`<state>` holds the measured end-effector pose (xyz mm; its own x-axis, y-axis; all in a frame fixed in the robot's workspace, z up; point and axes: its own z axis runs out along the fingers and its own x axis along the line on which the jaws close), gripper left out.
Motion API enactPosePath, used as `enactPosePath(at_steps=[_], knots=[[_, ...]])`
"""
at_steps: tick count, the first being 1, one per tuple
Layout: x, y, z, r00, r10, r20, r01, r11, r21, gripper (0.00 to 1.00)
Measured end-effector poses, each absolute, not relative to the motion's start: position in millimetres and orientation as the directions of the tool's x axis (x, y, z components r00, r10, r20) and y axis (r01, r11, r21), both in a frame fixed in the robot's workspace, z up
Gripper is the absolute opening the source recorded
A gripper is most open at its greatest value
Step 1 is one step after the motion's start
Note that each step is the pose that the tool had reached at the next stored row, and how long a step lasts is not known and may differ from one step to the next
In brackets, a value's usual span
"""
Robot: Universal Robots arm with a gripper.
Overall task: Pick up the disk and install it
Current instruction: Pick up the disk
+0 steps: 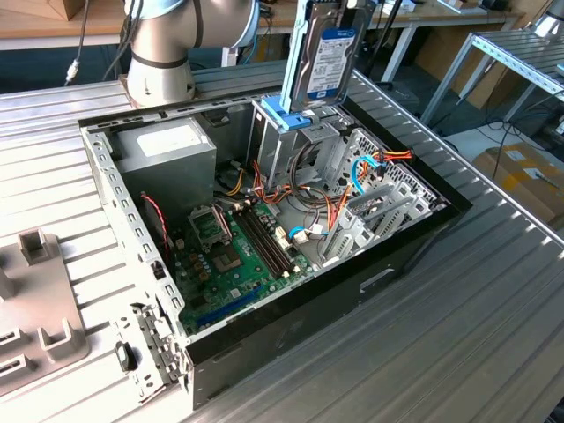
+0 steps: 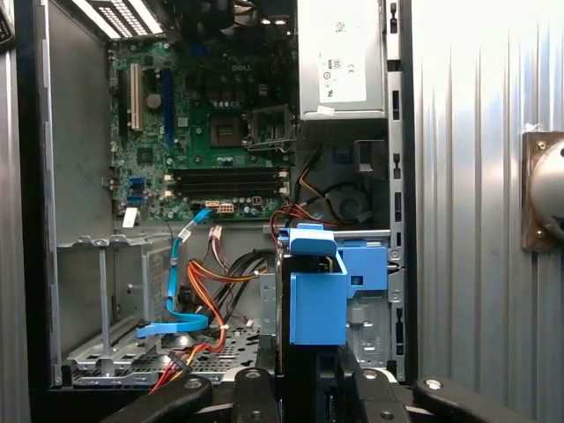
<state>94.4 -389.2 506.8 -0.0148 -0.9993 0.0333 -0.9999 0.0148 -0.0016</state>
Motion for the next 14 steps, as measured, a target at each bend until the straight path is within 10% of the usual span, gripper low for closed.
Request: enactPosePath(at_steps=[14], knots=[[94,-405,507,-0.015,-0.999,0.033,-1.0,0.015,-0.002,0.35]])
